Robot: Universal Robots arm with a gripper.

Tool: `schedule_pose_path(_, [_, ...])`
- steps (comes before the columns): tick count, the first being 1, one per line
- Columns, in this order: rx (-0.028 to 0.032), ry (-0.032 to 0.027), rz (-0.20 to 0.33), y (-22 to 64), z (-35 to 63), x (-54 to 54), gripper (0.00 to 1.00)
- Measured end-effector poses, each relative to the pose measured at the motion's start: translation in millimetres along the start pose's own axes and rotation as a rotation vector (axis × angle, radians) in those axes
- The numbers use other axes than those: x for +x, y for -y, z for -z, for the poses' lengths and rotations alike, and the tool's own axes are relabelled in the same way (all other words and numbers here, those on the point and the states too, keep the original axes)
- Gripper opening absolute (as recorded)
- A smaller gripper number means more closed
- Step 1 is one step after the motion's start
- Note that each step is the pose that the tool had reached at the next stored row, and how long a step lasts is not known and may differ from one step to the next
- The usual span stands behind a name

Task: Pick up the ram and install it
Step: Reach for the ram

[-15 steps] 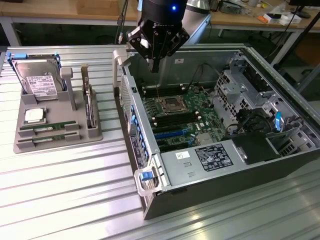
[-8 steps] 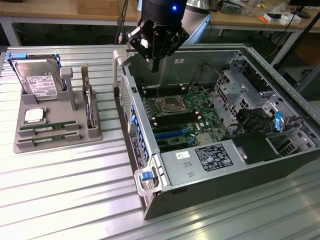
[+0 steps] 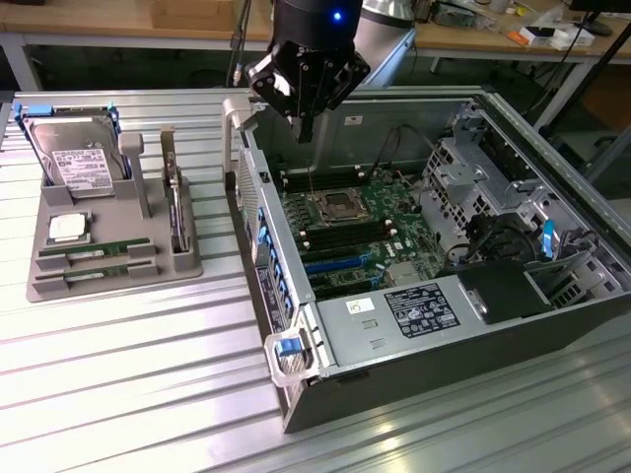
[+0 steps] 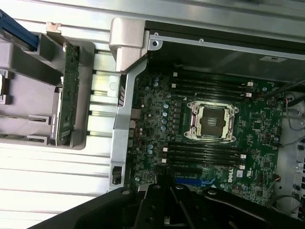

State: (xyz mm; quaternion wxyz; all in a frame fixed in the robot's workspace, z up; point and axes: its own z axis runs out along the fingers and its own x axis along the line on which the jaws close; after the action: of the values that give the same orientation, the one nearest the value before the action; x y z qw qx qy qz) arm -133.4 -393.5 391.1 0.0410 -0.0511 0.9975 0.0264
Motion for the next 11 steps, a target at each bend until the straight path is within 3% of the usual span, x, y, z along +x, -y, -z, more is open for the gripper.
schedule_pose_path(3, [-0.0038, 0.0201, 0.001, -0.2, 0.2, 2.3, 0.11])
schedule_pose_path(5, [-0.0038, 0.0191, 0.001, -0.3, 0.1, 1.5, 0.11])
schedule_pose_path(7, [-0.0031, 0.0021, 0.0, -0.1, -0.3, -3.2, 0.11])
schedule_pose_path(11, [-0.003, 0.0016, 0.0, -0.1, -0.3, -3.2, 0.11])
